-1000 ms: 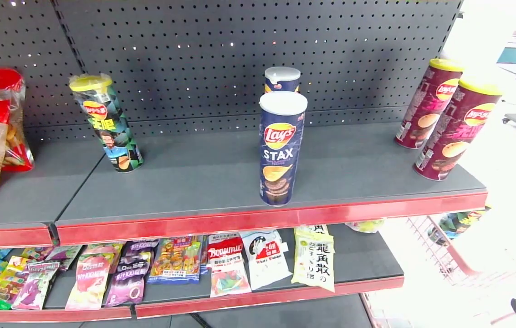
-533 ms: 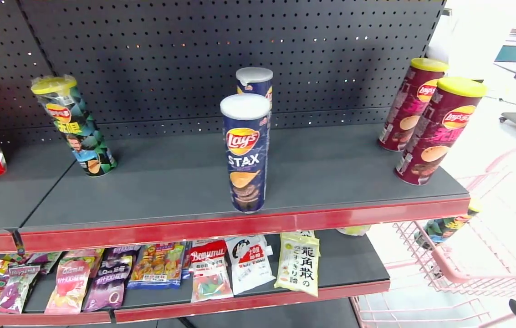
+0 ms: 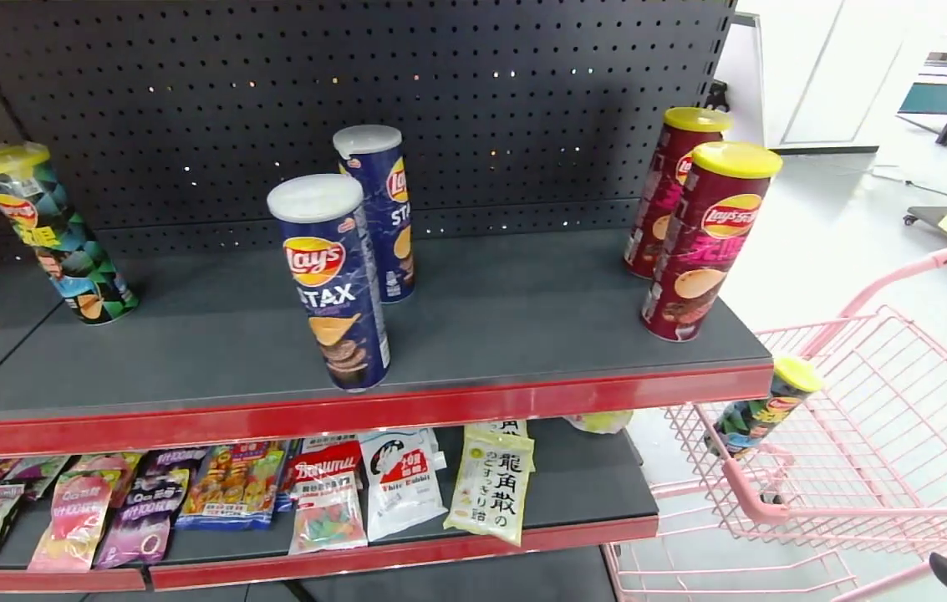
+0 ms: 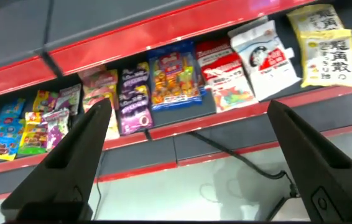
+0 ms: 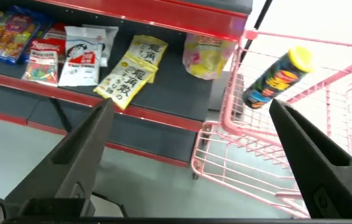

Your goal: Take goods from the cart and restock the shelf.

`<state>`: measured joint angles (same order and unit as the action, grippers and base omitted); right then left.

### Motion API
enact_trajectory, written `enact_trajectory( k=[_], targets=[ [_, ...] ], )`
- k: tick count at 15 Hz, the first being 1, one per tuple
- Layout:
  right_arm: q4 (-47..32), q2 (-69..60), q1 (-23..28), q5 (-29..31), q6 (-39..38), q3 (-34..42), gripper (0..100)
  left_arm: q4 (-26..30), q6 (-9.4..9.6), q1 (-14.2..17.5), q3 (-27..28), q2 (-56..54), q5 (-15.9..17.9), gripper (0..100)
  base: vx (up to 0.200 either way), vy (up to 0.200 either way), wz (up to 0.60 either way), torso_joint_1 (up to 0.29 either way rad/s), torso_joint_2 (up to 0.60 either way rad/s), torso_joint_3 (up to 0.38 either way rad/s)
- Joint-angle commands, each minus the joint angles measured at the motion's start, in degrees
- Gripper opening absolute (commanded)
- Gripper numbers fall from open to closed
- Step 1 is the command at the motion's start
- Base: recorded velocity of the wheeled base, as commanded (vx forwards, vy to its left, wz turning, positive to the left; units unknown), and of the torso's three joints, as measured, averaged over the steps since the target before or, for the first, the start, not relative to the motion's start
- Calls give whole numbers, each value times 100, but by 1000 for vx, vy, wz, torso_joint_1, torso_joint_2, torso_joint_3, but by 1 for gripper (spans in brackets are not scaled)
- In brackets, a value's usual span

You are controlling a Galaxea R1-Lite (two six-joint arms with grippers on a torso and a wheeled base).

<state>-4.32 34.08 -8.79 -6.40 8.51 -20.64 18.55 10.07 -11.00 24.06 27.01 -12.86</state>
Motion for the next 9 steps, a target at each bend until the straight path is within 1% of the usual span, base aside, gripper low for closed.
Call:
enact_trajectory(
  k=[1, 2, 7, 9],
  targets=[
    [1, 10, 9, -2, 2, 16, 100, -1, 100, 1, -51, -65, -6, 100, 0, 0, 0, 0, 0, 0],
    [1, 19, 9, -2, 2, 25, 100, -1, 153, 1, -77, -100, -6, 100, 0, 0, 0, 0, 0, 0],
    [1, 37, 9, -2, 2, 34, 100, -10, 259, 1, -112, -135, 3, 100, 0, 0, 0, 0, 0, 0],
    [1, 37, 18, -2, 2, 34, 100, -124, 259, -8, -112, -126, 12, 100, 0, 0, -600, 5, 2, -2]
  ],
)
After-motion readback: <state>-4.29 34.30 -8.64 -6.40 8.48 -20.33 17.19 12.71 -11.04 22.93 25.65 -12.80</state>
